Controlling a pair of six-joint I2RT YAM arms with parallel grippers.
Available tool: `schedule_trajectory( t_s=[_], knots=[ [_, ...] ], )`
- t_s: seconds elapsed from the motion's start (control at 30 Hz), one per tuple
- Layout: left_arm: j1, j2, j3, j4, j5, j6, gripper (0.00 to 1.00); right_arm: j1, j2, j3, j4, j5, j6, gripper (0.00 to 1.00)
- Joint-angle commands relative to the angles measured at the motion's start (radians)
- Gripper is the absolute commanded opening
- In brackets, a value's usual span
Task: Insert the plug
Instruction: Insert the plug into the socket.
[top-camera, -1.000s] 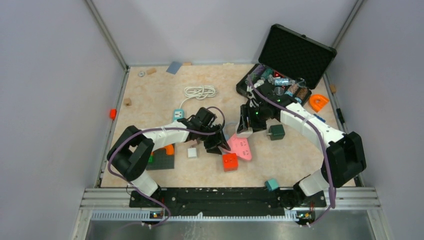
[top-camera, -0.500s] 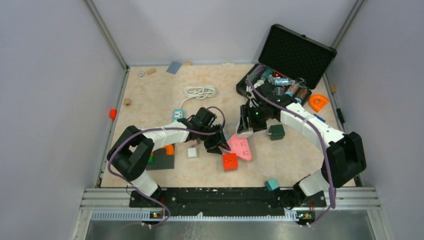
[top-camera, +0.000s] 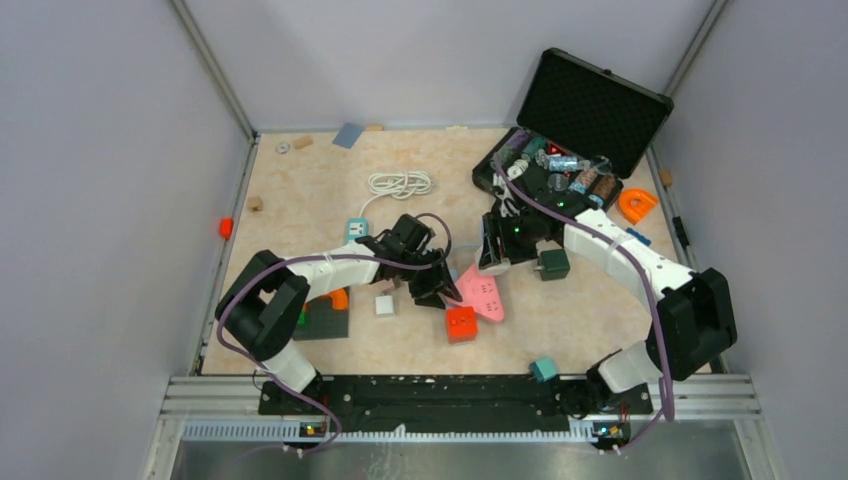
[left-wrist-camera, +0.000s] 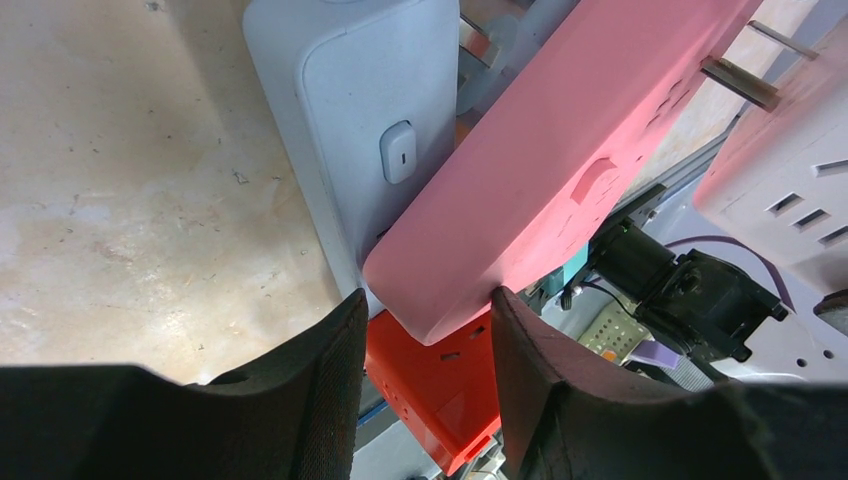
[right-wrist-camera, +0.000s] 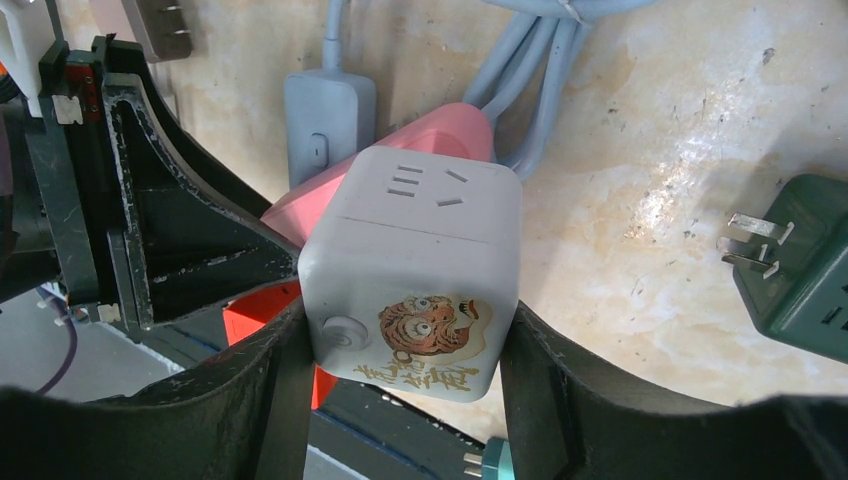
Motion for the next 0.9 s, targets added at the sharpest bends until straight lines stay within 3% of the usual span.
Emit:
schedule_trajectory(
  t_s=[0.0,0.3,0.67,0.87],
  knots=[
    [-0.003,0.054,-0.026,-0.099,-0.129,0.025,0.48,0.005,-0.003,-0.032,-0.024,0.007,0.008,0.00],
    [-0.003,0.057,-0.028,-0.098,-0.134,0.023,0.48,0.005,-0.013,-0.036,-0.052,-0.068,0.122,0.00],
    [-0.003,0.057,-0.031,-0.093,-0.137,0.022,0.47,-0.014,-0.037,-0.092,0.005,0.090,0.207,0.00],
    [-0.003,0.053,-0.035,-0.092,-0.138,0.020,0.47,-0.071,-0.057,-0.155,0.073,0.023,0.265,0.00]
  ],
)
